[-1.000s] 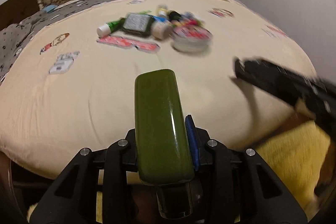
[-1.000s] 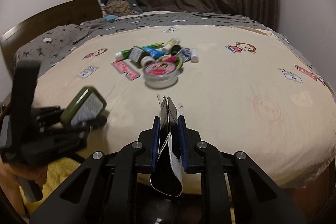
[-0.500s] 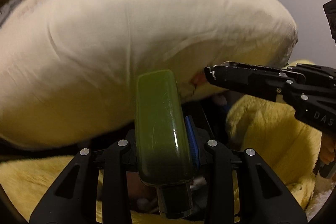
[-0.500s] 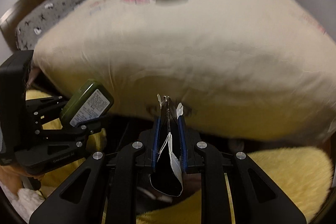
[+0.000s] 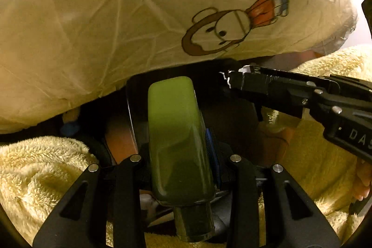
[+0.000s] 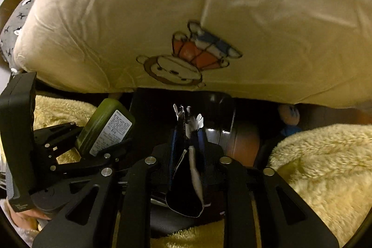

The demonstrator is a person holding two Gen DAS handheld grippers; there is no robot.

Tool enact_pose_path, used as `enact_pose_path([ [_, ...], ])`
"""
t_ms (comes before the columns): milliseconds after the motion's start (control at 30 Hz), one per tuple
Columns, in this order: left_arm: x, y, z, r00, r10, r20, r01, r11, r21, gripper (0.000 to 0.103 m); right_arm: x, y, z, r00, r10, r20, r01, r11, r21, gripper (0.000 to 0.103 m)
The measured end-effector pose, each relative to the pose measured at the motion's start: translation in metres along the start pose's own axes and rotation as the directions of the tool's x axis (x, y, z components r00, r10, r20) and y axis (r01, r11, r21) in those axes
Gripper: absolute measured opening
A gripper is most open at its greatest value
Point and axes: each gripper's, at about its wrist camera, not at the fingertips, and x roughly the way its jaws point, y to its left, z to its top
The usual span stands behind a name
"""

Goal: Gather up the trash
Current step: 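Lower both held items past the bed edge and open both tools over the bin, then grasp the round pink-lidded tin with the right tool while the left tool grasps the white tape roll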

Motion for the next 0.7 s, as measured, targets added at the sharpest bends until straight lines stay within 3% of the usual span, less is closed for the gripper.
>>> enact_pose_path([
  [67, 0.000, 0.004, 0.000, 1.000, 0.009, -0.004, -0.009, 1.000, -0.005, 0.037, 0.003, 0.003, -0.001, 1.000, 0.026, 0.001, -0.026, 1.000, 0.000, 0.034],
  [133, -0.004, 0.005, 0.002, 1.000, 0.026, 0.008, -0.026, 1.000, -0.010, 0.052, 0.002, 0.003, 0.004, 0.999, 0.029, 0.016, -0.029, 1.000, 0.005, 0.049],
  [167, -0.006, 0.008, 0.003, 0.999, 0.035, 0.016, -0.035, 0.999, -0.012, 0.059, -0.001, 0.003, 0.005, 0.999, 0.019, 0.030, -0.019, 1.000, 0.005, 0.061],
  [200, -0.009, 0.008, 0.004, 0.999, 0.047, 0.026, -0.046, 0.999, -0.014, 0.062, -0.003, 0.004, 0.007, 0.999, 0.010, 0.044, -0.010, 1.000, 0.006, 0.068],
  [367, -0.031, 0.010, 0.006, 0.992, 0.093, 0.083, -0.092, 0.996, -0.014, 0.078, -0.018, 0.001, 0.011, 0.995, -0.004, 0.095, 0.002, 1.000, 0.018, 0.070],
  [567, -0.069, 0.013, 0.008, 0.975, 0.143, 0.169, -0.145, 0.989, 0.002, 0.092, -0.052, -0.002, 0.016, 0.981, -0.020, 0.193, 0.019, 1.000, 0.009, 0.086],
  [700, -0.112, 0.020, 0.019, 0.955, 0.154, 0.255, -0.153, 0.988, -0.024, 0.095, -0.094, 0.003, 0.028, 0.946, -0.075, 0.315, 0.089, 0.996, -0.029, 0.094],
])
